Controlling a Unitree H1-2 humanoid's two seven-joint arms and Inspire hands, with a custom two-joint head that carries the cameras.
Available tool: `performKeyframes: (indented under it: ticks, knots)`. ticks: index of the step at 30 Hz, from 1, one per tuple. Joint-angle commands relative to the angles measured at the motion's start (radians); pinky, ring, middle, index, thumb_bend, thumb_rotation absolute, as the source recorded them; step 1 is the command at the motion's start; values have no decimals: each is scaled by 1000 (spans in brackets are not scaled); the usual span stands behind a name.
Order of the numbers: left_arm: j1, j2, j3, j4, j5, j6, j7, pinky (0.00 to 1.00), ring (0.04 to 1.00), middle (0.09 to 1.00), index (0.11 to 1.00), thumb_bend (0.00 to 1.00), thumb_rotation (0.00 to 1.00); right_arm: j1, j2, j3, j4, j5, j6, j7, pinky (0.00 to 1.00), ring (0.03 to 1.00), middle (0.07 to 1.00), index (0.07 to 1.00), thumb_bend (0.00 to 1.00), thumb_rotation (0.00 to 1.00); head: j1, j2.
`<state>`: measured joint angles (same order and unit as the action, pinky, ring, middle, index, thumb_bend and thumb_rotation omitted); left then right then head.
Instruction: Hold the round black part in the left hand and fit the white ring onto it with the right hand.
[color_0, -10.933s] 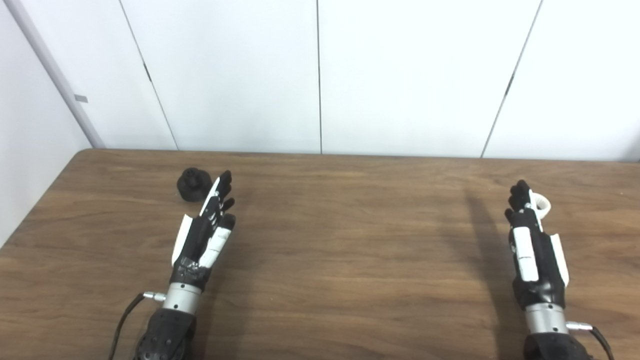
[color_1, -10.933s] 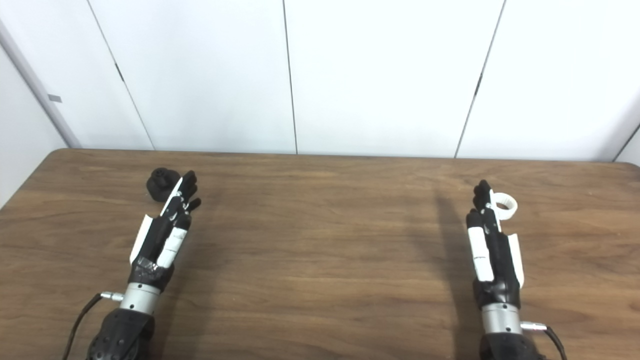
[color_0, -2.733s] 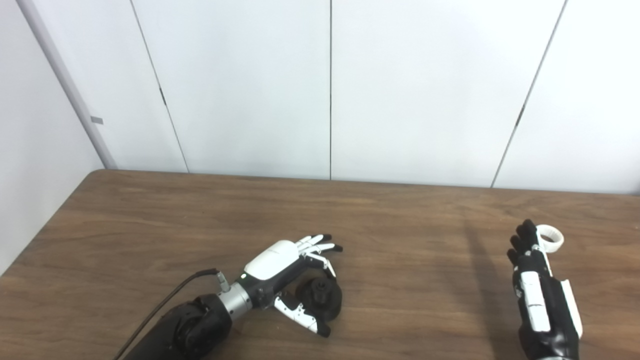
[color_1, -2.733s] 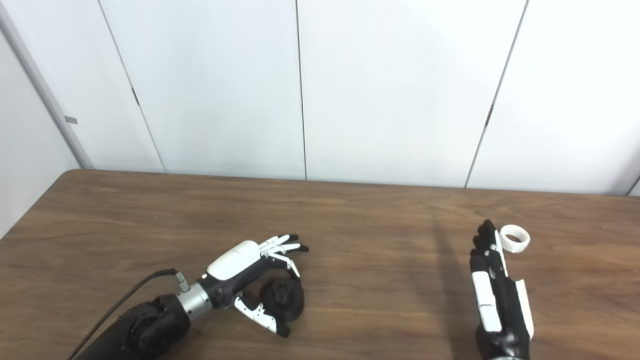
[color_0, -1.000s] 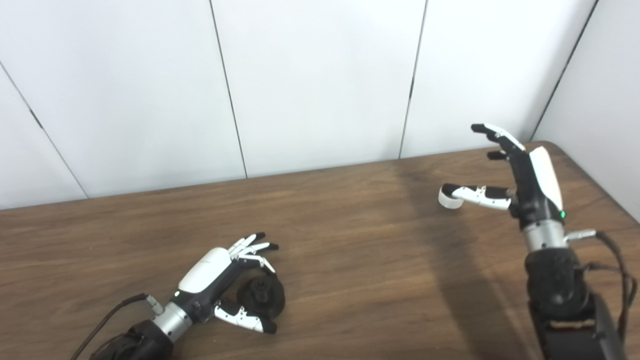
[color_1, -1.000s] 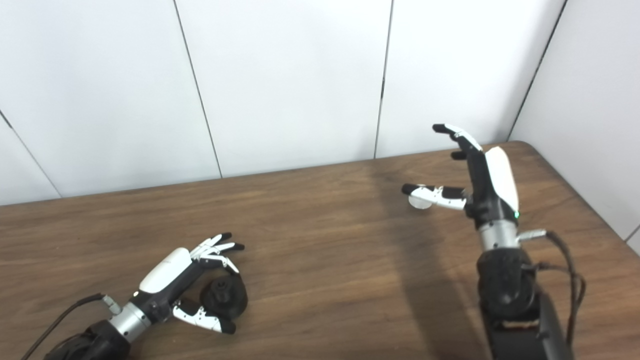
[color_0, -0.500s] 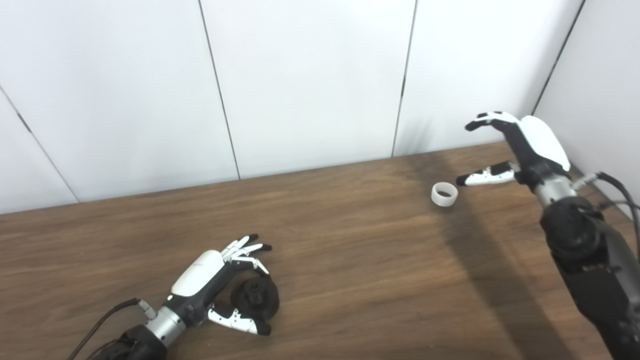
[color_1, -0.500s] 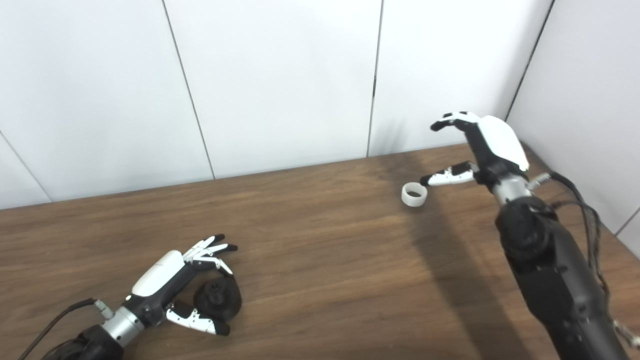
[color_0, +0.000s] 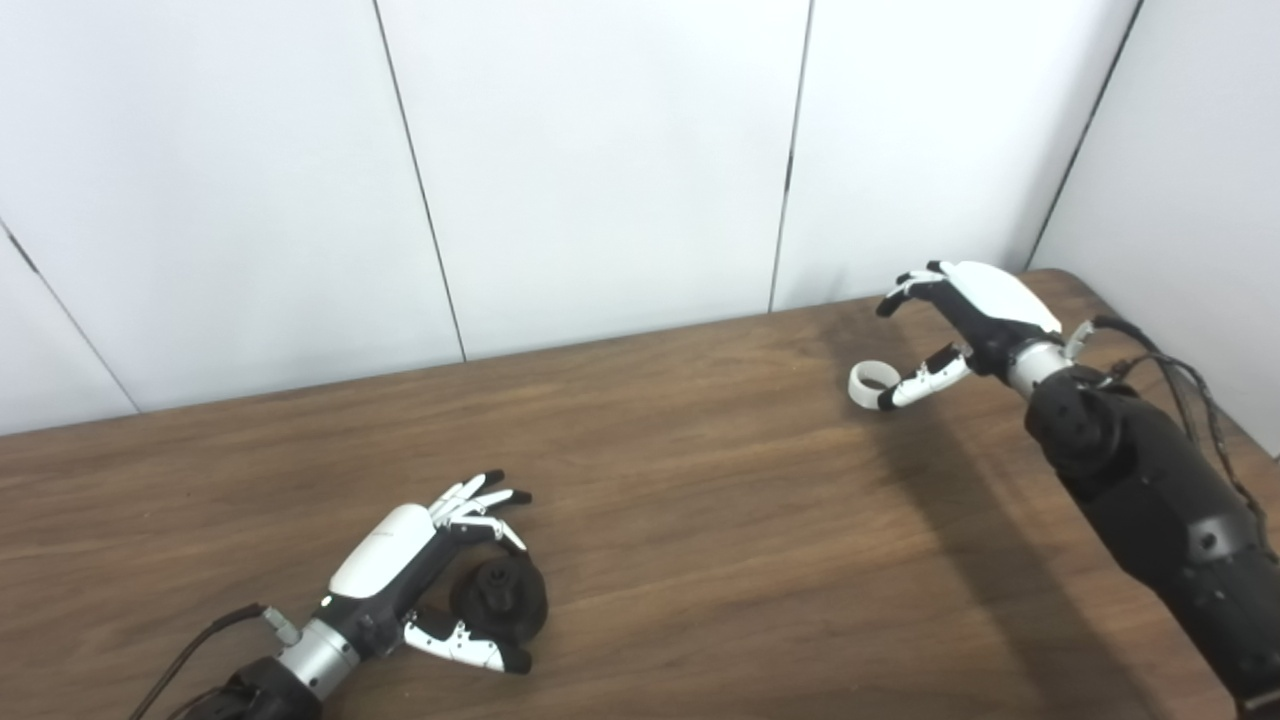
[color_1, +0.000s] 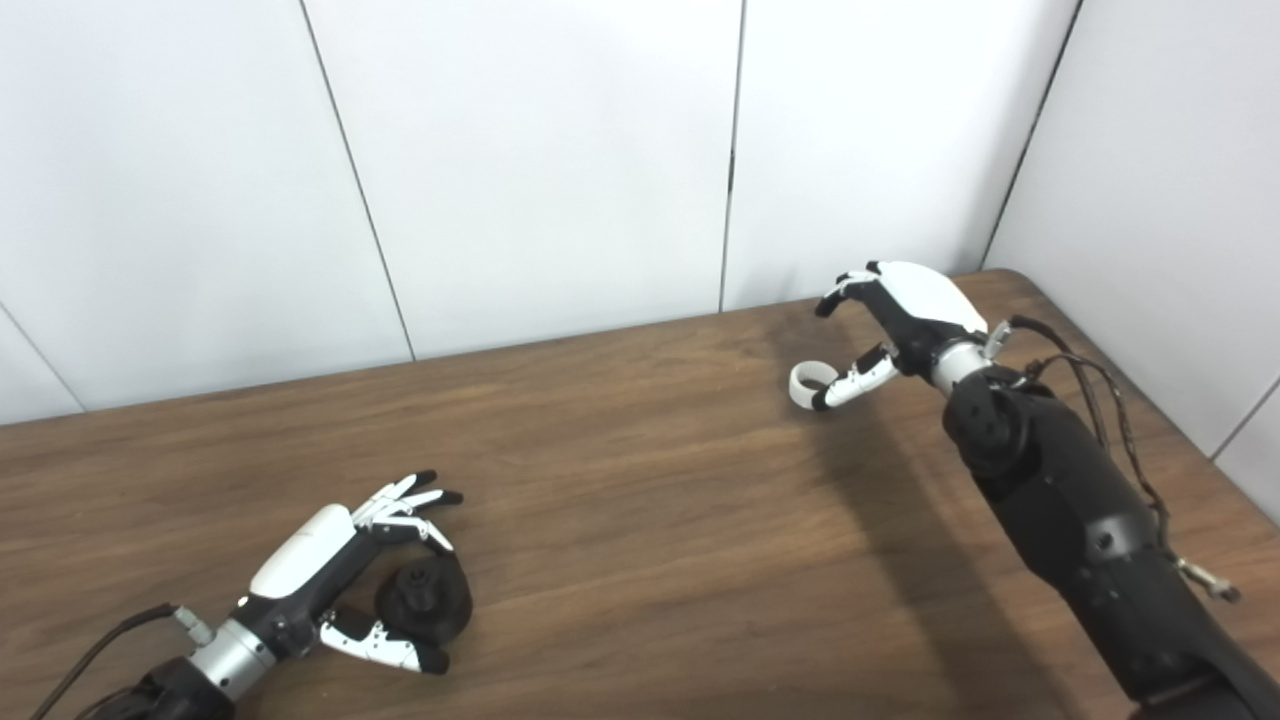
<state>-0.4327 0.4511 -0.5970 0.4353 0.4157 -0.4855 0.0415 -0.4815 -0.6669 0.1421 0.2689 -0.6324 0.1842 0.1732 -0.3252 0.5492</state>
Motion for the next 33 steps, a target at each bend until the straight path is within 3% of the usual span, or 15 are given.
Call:
performKeyframes:
  ticks: [1, 11, 33]
  knots:
    - [44, 35, -34, 58, 28, 16, -35, 1000, 1000, 895, 479, 526, 59, -64, -45, 6, -9, -26, -6, 8, 982, 1000, 927, 734, 943, 241, -1, 1]
    - [49, 40, -40, 46, 25, 16, -38, 1000, 1000, 896, 480, 526, 59, -120, -68, 95, 41, -80, -19, 91, 1000, 1000, 956, 761, 957, 271, 0, -4]
    - [69, 38, -35, 27, 20, 16, -38, 1000, 1000, 891, 479, 526, 59, -149, -63, 130, 67, -108, -46, 123, 1000, 1000, 947, 727, 899, 256, 14, 5]
